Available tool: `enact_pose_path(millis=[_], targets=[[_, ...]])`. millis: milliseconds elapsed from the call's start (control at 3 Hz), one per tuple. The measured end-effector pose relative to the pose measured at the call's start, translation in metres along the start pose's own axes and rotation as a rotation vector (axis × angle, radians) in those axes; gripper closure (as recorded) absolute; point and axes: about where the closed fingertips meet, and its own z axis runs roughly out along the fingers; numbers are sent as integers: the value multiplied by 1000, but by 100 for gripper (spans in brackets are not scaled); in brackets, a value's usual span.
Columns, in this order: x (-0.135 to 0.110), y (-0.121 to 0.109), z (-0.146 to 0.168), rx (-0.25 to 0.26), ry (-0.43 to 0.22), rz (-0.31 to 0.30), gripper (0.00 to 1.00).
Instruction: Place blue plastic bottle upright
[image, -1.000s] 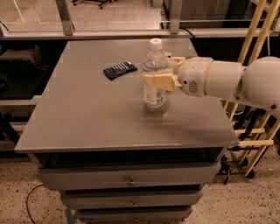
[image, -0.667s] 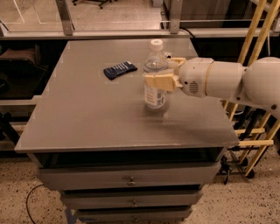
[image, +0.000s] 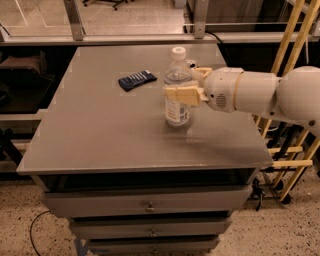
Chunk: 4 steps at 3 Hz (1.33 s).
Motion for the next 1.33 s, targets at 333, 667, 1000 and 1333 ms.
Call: enact_pose_path(millis=[333,667,1000,1333], targets=[[1,-2,2,4,0,2,57],[1,-3,3,8,0,3,35],[2,-4,5,11,0,5,12],[2,-6,6,14,0,6,0]])
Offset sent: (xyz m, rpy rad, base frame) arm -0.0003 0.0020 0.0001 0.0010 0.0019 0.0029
